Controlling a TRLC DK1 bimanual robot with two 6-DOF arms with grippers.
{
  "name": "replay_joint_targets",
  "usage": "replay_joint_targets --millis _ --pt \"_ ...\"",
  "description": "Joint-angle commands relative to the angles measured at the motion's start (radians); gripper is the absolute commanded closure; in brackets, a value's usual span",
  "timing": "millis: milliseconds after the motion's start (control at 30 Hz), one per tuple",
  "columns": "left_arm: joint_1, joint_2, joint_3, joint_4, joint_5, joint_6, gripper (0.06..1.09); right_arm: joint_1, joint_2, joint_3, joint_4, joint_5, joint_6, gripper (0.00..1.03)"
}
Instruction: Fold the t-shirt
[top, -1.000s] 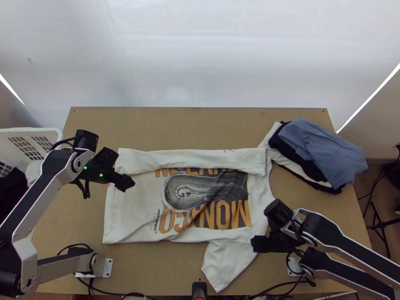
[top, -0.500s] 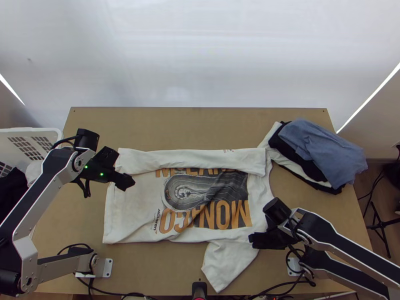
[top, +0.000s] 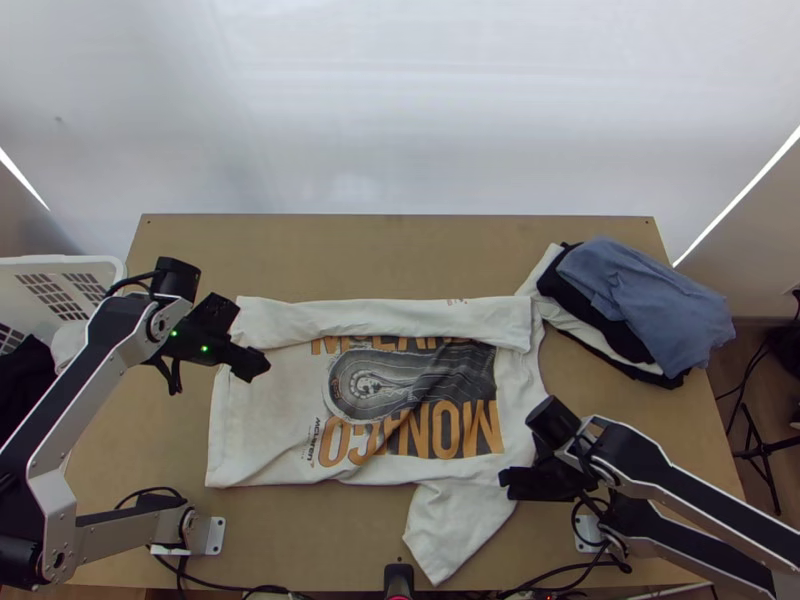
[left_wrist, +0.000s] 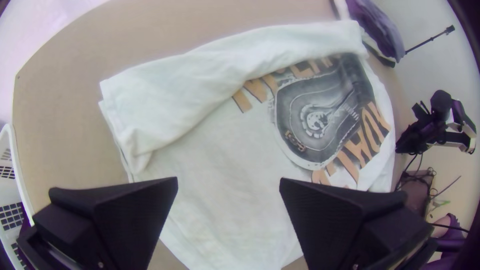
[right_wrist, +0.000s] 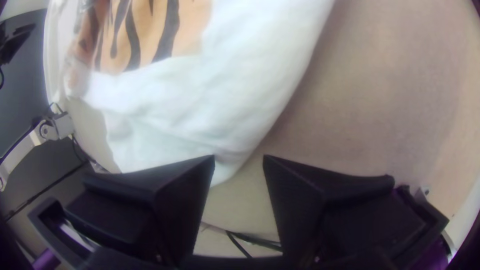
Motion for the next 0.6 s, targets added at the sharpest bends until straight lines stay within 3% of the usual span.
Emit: replay_joint_targets --millis 0,100,167,200,267,400,500,567 --pt "0.0 -0.002 -0.007 -0.002 0.001 0.003 0.1 -0.001 0.064 -0.002 0.027 -0.001 -0.009 0.55" --pt "0.0 -0.004 -0.007 -0.004 0.001 0.003 0.1 -0.001 0.096 0.007 0.041 -0.002 -0.021 0.55" --pt "0.0 -0.005 -0.009 -0.01 0.001 0.011 0.1 -0.001 0.101 0.009 0.055 -0.001 -0.026 0.63" --pt "0.001 -0.007 -0.009 -0.019 0.0 0.015 0.1 -0.004 0.101 0.009 0.063 0.001 -0.034 0.72" --pt "0.001 -0.007 -0.004 -0.105 -0.002 0.066 0.1 -0.018 0.092 0.009 0.073 0.002 -0.061 1.0" --pt "-0.032 0.002 0.01 -0.428 -0.077 0.225 0.1 -0.026 0.063 -0.002 0.075 0.002 -0.063 1.0" --pt "-0.138 -0.001 0.011 -0.542 -0.285 0.225 0.1 -0.026 0.063 -0.002 0.075 0.002 -0.061 1.0" --pt "-0.187 0.007 0.002 -0.563 -0.338 0.253 0.1 -0.026 0.063 -0.002 0.078 0.002 -0.061 1.0"
